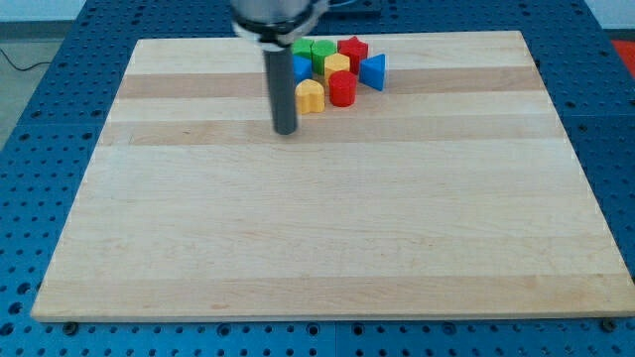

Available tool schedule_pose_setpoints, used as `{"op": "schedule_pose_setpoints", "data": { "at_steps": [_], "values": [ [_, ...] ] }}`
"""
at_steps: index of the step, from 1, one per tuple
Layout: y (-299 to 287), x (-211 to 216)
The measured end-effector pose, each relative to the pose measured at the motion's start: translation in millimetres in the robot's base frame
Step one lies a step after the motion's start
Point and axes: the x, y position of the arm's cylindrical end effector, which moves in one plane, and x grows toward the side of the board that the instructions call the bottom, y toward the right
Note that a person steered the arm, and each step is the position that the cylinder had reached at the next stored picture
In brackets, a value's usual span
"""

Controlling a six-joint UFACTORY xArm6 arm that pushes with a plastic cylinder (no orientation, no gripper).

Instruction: Put the yellow heart into red circle

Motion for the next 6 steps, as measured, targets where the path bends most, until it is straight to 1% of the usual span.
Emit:
{"op": "schedule_pose_setpoints", "data": {
  "at_steps": [1,2,4,5,6],
  "values": [
    [-12,-22],
    [12,-34],
    [62,-35],
    [54,-27],
    [71,11]
  ]
}}
